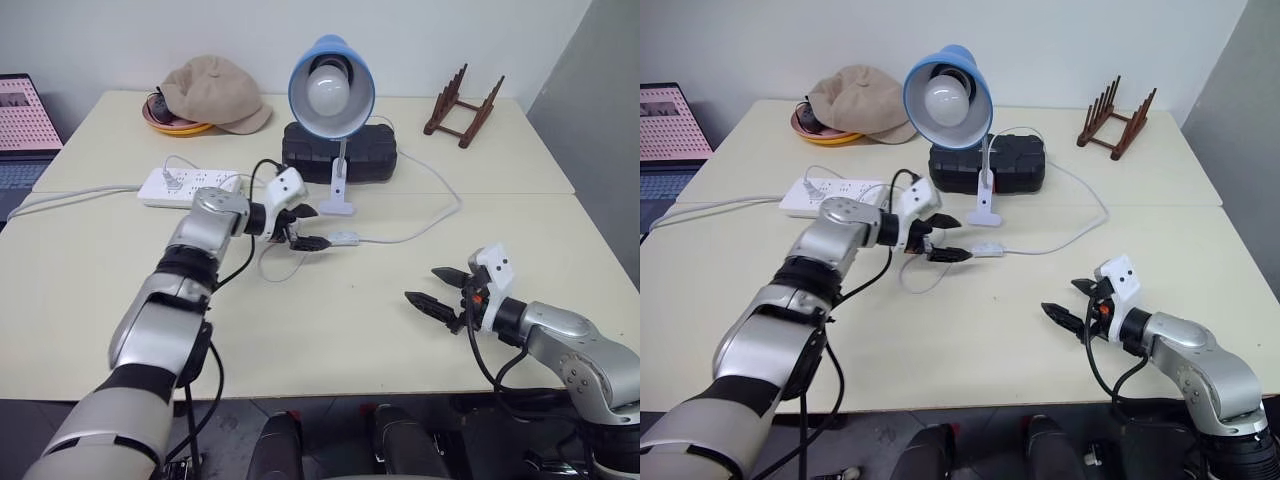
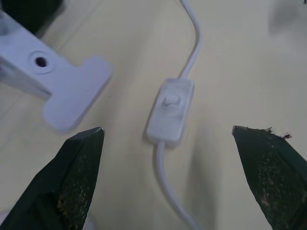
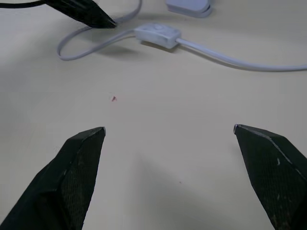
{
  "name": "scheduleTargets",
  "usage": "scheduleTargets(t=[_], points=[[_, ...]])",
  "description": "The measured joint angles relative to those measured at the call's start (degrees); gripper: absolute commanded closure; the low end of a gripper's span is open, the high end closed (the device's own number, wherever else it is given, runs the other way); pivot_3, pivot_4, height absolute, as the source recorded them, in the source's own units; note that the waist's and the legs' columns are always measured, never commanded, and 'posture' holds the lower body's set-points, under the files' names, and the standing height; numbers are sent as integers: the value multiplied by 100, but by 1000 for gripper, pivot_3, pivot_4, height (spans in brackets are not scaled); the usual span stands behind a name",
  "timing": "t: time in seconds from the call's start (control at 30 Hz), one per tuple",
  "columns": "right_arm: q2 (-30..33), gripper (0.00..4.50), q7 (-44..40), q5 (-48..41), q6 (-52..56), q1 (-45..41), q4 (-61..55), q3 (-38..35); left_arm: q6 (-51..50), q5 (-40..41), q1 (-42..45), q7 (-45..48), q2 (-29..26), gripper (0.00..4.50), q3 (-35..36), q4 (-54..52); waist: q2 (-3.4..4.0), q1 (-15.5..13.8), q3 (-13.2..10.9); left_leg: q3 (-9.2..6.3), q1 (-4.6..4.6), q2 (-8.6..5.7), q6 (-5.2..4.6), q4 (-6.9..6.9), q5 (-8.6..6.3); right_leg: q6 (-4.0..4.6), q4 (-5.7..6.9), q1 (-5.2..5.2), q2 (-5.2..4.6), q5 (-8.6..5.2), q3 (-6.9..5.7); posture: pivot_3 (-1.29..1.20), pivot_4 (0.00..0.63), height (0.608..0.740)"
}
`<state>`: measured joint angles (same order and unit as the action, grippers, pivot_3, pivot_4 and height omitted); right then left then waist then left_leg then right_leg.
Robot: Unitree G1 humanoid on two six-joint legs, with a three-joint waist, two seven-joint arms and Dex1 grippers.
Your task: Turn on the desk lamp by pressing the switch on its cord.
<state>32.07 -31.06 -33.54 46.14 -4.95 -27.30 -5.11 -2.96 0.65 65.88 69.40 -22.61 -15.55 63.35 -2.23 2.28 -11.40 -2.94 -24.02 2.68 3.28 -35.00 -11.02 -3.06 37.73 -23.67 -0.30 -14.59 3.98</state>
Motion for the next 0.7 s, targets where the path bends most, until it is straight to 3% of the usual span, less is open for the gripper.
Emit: scheduleTargets(t=[0.23,0.37,0.7], points=[[-421,0,708,13,192,475,-658,-64,658,-724,331,-254,493,69,-150,1123,0,-23,0,0,-14,-1,0,-2,0,-3,10,-16,0,-1,2,0,150,740],[-596,0,1039,22,243,878,-1007,-148,708,-869,410,-612,635,866,-21,1314,0,-43,0,-2,-12,-1,1,-11,0,-3,23,-14,0,0,3,0,150,740],[-631,0,1261,21,271,961,-1167,-286,717,-923,421,-451,725,2916,248,1376,0,-38,0,-1,-10,-1,1,-20,1,-6,27,-12,0,2,4,0,150,740]])
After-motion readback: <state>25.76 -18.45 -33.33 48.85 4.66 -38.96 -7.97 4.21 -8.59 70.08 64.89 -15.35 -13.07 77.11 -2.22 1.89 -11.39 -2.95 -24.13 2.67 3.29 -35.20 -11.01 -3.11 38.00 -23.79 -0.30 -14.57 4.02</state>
